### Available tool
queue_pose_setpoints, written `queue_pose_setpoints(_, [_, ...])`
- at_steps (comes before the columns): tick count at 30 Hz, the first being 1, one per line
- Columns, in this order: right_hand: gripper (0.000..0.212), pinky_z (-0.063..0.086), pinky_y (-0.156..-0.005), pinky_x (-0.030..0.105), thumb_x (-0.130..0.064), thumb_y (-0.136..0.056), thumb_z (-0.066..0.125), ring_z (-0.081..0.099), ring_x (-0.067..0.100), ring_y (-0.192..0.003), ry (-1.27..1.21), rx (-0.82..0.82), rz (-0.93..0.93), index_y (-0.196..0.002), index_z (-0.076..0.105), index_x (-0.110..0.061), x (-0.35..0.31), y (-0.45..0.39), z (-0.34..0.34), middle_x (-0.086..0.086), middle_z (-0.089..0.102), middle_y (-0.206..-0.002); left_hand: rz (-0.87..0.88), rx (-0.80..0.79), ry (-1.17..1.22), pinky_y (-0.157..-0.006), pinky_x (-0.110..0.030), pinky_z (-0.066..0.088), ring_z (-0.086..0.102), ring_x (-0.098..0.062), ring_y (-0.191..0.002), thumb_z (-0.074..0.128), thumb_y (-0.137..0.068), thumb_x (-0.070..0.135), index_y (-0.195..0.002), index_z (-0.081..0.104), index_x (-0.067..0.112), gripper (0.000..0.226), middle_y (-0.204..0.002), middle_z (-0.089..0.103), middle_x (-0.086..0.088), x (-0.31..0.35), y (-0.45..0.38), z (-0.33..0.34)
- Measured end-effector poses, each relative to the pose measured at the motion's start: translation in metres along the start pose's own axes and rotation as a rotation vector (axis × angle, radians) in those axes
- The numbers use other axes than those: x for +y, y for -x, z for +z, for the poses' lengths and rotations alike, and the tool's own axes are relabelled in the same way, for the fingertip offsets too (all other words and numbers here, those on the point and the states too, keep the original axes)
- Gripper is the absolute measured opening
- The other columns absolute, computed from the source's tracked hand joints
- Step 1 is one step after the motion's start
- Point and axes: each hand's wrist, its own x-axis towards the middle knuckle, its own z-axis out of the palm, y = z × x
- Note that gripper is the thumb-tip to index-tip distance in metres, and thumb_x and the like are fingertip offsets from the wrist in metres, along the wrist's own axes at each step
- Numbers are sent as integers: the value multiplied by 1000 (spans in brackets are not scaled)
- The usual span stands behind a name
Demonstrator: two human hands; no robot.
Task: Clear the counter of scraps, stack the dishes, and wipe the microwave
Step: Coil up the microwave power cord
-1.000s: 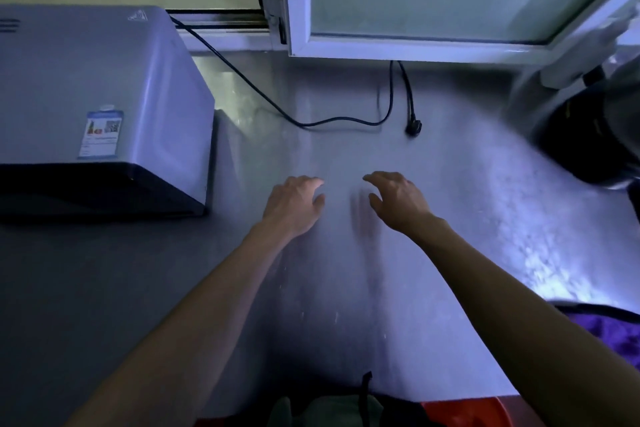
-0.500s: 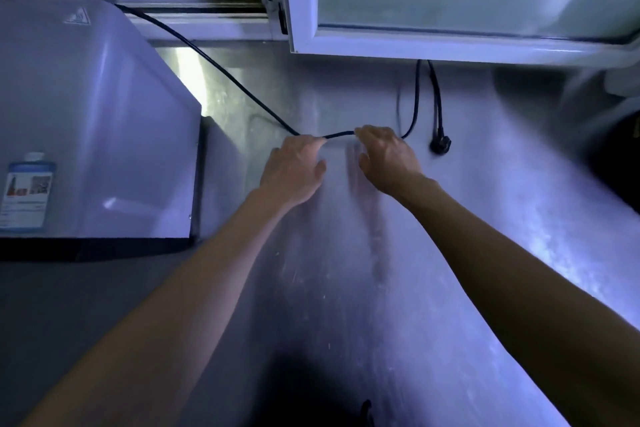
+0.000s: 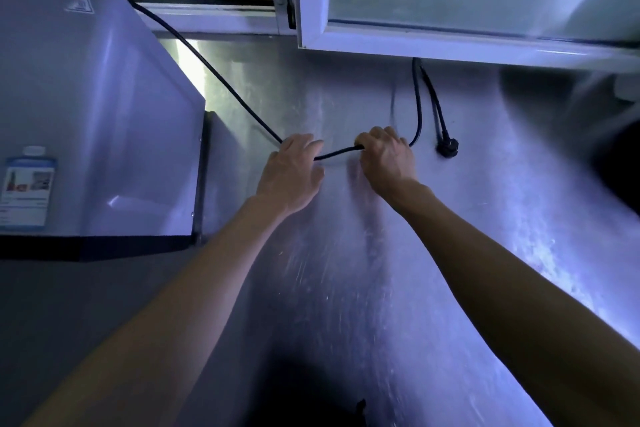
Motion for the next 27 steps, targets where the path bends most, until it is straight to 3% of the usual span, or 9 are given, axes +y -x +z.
queue_pose_setpoints(5, [15, 39, -64, 34, 1, -95, 55, 57, 30, -81, -43, 80, -38, -98, 67, -7, -20, 21, -20, 10, 61, -92, 17, 97, 29, -110, -47, 35, 25, -20, -146, 49, -101, 27, -145, 44, 12, 47, -154, 37, -5, -3, 36, -17])
queue_pose_setpoints(14, [19, 52, -65, 48, -7, -100, 50, 58, 33, -81, -216, 229, -163, -104, 69, -3, -50, 67, -77, 14, 63, -95, 51, 208, 25, -102, -50, 42, 38, -24, -138, 54, -98, 19, -148, 41, 13, 52, -144, 49, -5, 6, 99, -55])
queue_pose_setpoints(18, [20, 52, -68, 48, -9, -100, 51, 58, 31, -83, -292, 289, -201, -108, 69, -4, -60, 86, -105, 13, 63, -96, 61, 303, 20, -93, -47, 46, 54, -29, -118, 53, -98, 13, -140, 52, 15, 42, -121, 63, -8, 22, 119, -75])
queue_pose_setpoints(21, [18, 51, -67, 49, -5, -98, 54, 58, 34, -85, -329, 329, -223, -106, 70, -2, -63, 100, -122, 15, 64, -96, 51, 368, -15, -72, -47, 48, 60, -35, -87, 48, -102, 19, -119, 64, 14, 24, -87, 64, -9, 36, 130, -92])
queue_pose_setpoints(27, [21, 51, -73, 48, -11, -99, 54, 59, 38, -92, -310, 353, -233, -112, 70, -6, -65, 115, -142, 14, 67, -100, 102, 485, -39, -66, -34, 29, 50, -38, -65, 50, -102, 19, -100, 66, 11, 17, -67, 57, -6, 58, 151, -120])
